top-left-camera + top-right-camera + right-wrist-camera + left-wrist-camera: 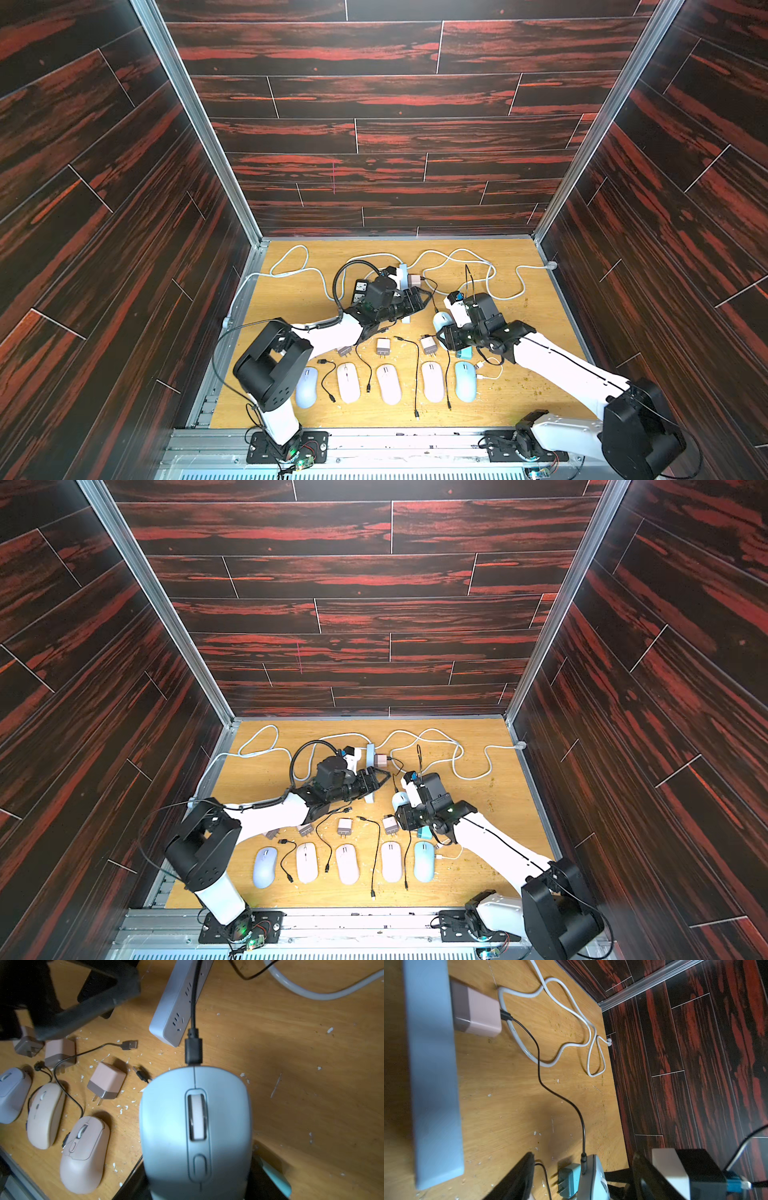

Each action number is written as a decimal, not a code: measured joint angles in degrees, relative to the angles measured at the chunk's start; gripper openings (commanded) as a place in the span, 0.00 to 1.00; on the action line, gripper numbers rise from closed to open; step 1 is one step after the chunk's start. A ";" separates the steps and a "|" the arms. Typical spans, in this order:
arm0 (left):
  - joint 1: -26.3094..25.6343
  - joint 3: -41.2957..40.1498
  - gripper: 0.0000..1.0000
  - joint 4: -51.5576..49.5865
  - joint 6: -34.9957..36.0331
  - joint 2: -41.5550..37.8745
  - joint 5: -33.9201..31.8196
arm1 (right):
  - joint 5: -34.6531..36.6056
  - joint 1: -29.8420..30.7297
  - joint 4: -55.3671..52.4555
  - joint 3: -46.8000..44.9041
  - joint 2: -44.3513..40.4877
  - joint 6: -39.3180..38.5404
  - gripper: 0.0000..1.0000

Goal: Unplug the wireless mouse
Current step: Pick up the mouse from the center of the board, then remove the power cord from the mouse.

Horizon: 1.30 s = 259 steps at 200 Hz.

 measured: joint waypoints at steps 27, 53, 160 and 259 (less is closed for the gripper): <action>-1.25 2.80 0.63 -0.94 -0.39 3.02 0.44 | -0.07 0.15 0.50 -0.79 -0.11 0.33 0.55; -1.81 4.70 0.57 -3.45 -0.37 4.00 0.07 | -0.02 0.20 0.70 -0.85 -0.13 0.33 0.55; -1.79 10.08 0.19 -8.17 -0.87 8.70 -0.44 | -0.68 0.96 1.27 -0.85 -0.96 0.79 0.52; -1.79 10.64 0.00 -8.48 -0.11 8.70 0.20 | 0.20 2.10 -2.25 -0.20 -0.81 2.45 0.51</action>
